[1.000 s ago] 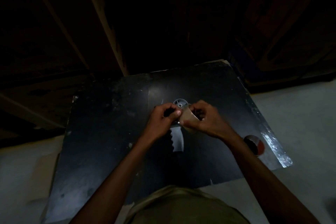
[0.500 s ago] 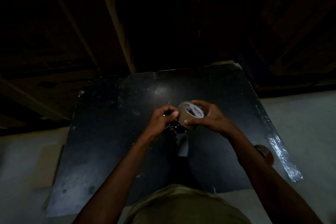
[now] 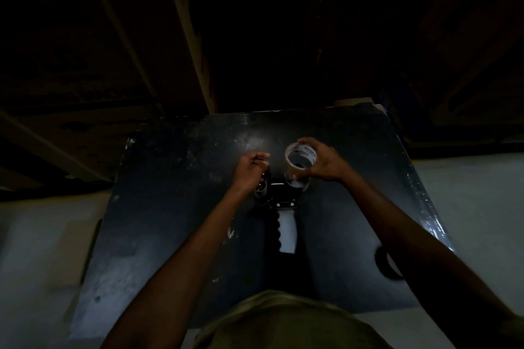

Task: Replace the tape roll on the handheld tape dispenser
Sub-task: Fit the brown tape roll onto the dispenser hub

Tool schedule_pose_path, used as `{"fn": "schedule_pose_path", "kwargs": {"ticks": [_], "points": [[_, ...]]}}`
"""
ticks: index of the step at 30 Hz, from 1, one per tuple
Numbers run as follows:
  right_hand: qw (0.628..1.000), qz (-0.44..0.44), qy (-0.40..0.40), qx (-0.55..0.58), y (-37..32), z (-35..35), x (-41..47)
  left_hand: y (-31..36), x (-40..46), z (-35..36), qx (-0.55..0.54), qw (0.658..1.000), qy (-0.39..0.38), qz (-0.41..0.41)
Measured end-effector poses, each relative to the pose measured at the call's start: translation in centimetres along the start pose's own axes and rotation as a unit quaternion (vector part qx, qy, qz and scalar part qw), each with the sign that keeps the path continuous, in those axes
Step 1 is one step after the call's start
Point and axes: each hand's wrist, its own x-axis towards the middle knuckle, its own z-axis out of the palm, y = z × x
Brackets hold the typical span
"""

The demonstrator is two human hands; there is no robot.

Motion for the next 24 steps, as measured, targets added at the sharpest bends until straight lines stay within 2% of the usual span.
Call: {"fn": "schedule_pose_path", "kwargs": {"ticks": [4, 9, 13, 15, 20, 24], "points": [[0.999, 0.003, -0.018, -0.027, 0.8, 0.7, 0.3, -0.3, 0.9, -0.2, 0.11, 0.991, 0.035, 0.067], [0.999, 0.006, -0.011, -0.042, 1.9, 2.0, 0.1, -1.7, 1.6, 0.1, 0.23, 0.963, -0.083, 0.11], [0.999, 0.01, 0.008, -0.037, 2.0, 3.0, -0.2, -1.7, 1.4, 1.6, 0.314, 0.926, -0.138, 0.156], [0.999, 0.011, 0.014, -0.037, 1.9, 3.2, -0.4, -2.1, 1.6, 2.2, 0.332, 0.916, -0.149, 0.168], [0.998, 0.011, -0.036, -0.041, 2.0, 1.7, -0.6, -1.4, 2.0, 2.5, 0.317, 0.915, -0.165, 0.186], [0.997, 0.018, -0.041, -0.059, 2.2, 0.6, -0.5, -1.4, 2.6, 2.6, 0.308, 0.916, -0.158, 0.2]]}}
